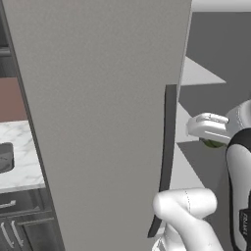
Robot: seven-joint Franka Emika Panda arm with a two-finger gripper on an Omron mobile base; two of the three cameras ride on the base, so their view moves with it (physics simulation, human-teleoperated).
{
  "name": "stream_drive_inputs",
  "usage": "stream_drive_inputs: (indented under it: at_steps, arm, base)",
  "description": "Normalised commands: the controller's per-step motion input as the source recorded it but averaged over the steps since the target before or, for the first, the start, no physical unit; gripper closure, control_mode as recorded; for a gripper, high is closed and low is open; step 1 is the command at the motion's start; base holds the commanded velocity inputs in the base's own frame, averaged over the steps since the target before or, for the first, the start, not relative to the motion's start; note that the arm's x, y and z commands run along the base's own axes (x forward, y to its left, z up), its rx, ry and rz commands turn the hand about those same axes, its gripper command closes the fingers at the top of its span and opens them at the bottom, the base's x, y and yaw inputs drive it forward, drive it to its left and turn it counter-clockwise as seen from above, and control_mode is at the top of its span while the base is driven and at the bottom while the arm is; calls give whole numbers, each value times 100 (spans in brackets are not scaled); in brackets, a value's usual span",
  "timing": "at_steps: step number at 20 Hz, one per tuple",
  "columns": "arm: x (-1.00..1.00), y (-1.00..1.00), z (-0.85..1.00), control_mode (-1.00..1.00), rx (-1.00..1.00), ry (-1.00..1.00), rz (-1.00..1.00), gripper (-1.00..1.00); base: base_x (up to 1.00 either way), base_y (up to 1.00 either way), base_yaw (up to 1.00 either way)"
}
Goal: Take the avocado and lime out of the freezer and place them in the tupperware container on the counter. Then put the tupperware containing the vegetables back in the freezer.
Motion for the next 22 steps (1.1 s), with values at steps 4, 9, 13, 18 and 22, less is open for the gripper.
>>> stream_drive_inputs:
  at_steps: [4, 9, 13, 18, 22]
  arm:
    - [-1, 16, -21, 100, -1, 0, 7, 100]
    - [0, 0, 0, 100, 0, 0, 0, 100]
    - [0, 0, 0, 100, 0, 0, 0, 100]
    - [0, 0, 0, 100, 0, 0, 0, 100]
    - [0, 0, 0, 100, 0, 0, 0, 100]
  base:
    - [-11, 10, 2]
    - [-95, 78, 8]
    - [-98, 100, 7]
    - [-30, 100, 4]
    - [36, 100, 0]
